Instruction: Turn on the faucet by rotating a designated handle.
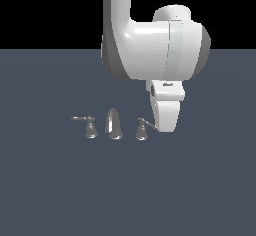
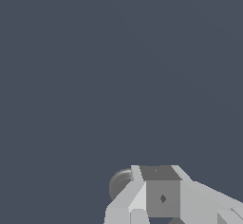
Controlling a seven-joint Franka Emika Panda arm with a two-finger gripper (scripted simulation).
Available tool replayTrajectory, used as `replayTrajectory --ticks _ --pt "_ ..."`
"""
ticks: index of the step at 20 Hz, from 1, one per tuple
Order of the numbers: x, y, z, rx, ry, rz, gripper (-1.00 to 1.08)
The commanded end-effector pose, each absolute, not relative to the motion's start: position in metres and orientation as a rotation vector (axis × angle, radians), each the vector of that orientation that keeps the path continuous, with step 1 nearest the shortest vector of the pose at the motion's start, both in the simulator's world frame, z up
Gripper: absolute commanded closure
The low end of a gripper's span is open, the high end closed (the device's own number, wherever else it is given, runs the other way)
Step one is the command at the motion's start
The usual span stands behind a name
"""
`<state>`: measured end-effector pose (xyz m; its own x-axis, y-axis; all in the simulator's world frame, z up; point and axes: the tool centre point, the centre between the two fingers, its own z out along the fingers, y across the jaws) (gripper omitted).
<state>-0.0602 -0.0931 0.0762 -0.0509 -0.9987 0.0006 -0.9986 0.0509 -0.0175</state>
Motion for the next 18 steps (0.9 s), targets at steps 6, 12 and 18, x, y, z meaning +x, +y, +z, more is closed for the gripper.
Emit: replayTrajectory --ticks 6,12,18 --pt "-0.08 -0.086 0.076 -2.154 2.283 -0.007 1.08" --pt "-0.094 -0.061 0.076 -2.161 2.279 -0.003 1.08" --pt "-0.099 -0.066 0.076 -2.125 2.319 -0.005 1.08"
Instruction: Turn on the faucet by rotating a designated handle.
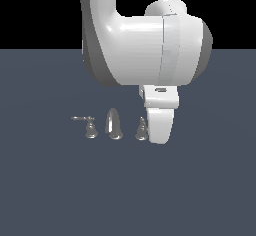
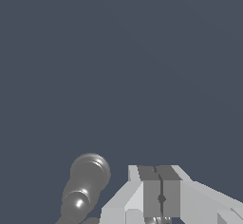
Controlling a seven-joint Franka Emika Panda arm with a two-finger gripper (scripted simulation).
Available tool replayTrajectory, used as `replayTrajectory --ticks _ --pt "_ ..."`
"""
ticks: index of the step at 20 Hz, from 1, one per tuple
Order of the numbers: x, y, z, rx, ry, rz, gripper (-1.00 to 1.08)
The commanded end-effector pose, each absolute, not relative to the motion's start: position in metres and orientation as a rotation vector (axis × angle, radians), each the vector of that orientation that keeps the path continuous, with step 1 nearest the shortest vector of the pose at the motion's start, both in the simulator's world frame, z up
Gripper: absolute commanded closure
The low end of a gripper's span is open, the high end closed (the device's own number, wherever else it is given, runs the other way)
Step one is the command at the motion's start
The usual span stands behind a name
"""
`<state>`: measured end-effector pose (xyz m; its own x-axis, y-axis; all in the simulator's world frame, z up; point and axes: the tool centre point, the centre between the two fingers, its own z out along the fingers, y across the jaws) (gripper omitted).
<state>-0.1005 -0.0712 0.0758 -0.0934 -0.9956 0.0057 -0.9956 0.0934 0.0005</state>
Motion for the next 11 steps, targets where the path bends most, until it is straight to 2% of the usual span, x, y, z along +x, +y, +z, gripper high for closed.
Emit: replayTrajectory --ticks 1,11 --pt "-0.098 -0.059 0.076 2.124 -2.31 0.004 1.08" --pt "-0.084 -0.005 0.077 2.165 -2.276 0.0 1.08"
